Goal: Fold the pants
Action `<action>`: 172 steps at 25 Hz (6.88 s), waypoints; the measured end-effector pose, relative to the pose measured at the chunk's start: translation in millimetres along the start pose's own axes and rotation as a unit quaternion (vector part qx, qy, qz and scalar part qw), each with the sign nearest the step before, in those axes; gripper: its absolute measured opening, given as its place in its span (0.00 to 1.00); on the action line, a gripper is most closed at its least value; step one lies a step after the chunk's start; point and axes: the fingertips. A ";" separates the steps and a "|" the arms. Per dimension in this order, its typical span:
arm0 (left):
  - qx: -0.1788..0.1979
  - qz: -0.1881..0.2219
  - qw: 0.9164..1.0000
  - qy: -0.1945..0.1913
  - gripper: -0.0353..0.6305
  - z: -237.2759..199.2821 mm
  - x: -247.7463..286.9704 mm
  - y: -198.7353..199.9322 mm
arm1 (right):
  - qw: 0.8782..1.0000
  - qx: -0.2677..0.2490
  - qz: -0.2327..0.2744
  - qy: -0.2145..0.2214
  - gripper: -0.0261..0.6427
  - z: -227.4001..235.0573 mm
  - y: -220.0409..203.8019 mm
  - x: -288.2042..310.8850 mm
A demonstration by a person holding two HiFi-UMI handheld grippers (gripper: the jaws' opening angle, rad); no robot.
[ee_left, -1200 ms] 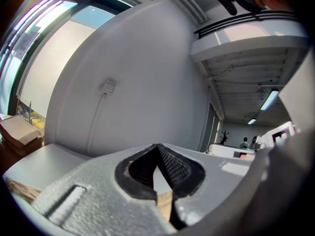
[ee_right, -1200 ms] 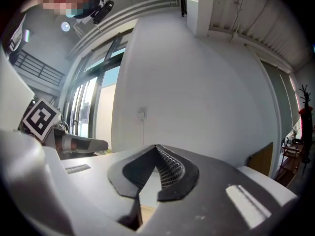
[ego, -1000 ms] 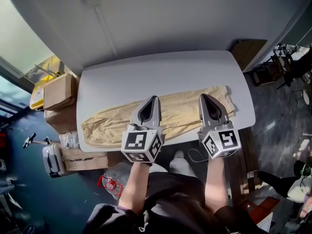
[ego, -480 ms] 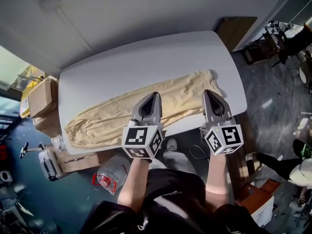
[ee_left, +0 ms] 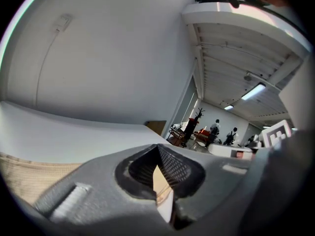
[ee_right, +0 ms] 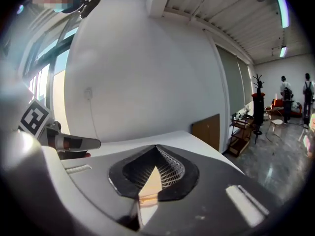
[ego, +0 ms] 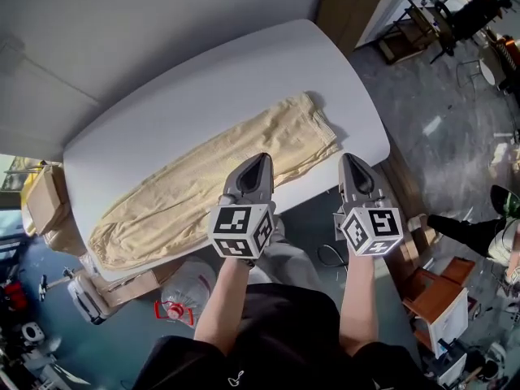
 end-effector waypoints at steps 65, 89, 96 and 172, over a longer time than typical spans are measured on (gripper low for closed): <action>-0.096 0.047 0.982 0.157 0.06 -124.2 -176.8 -41.1 | 0.990 -0.058 -0.108 0.068 0.12 -118.4 -15.0 64.2; -0.153 0.122 0.933 0.303 0.06 -186.0 -417.9 -83.1 | 0.699 -0.602 -0.147 0.356 0.16 -440.0 -287.1 -82.6; -0.153 0.136 0.931 0.302 0.06 -190.6 -441.2 -83.7 | 0.729 -0.547 -0.157 0.381 0.23 -467.5 -284.2 -100.8; -0.101 -0.048 0.993 0.044 0.06 -34.0 -18.6 -110.5 | 0.956 -0.011 -0.281 0.080 0.12 12.9 -157.6 44.5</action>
Point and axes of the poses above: the fingertips, and each gripper's own axes: x forward along the fingers, z to its right, y out of its top, and after that the axes turned 15 degrees about -y, right-handed
